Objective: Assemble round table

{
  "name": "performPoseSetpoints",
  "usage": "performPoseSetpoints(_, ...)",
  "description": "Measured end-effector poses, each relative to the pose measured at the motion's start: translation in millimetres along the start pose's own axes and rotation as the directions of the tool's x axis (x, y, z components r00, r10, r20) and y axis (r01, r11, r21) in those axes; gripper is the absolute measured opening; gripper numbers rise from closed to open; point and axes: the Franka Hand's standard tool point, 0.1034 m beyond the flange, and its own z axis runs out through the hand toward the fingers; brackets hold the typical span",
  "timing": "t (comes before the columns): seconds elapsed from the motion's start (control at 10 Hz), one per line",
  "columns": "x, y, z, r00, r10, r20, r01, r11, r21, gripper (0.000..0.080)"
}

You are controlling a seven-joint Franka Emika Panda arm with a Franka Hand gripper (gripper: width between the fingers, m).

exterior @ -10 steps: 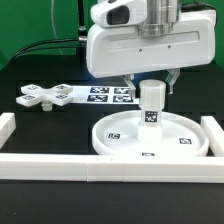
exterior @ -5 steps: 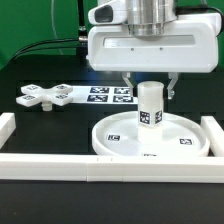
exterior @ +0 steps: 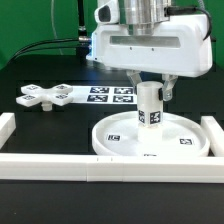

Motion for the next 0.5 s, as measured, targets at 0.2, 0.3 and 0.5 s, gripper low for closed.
performPoseSetpoints(0.2, -0.5, -0.4, 0.1, 0.995, 0.100, 0.007, -0.100, 0.995, 0.006, 0.0407)
performPoseSetpoints(0.3, -0.5, -0.5, 0.2, 0.979, 0.205, 0.014, -0.205, 0.979, 0.015, 0.0407)
performPoseSetpoints(0.5, 1.1, 0.6, 0.1, 0.897, 0.441, 0.039, -0.442, 0.895, 0.049, 0.0407)
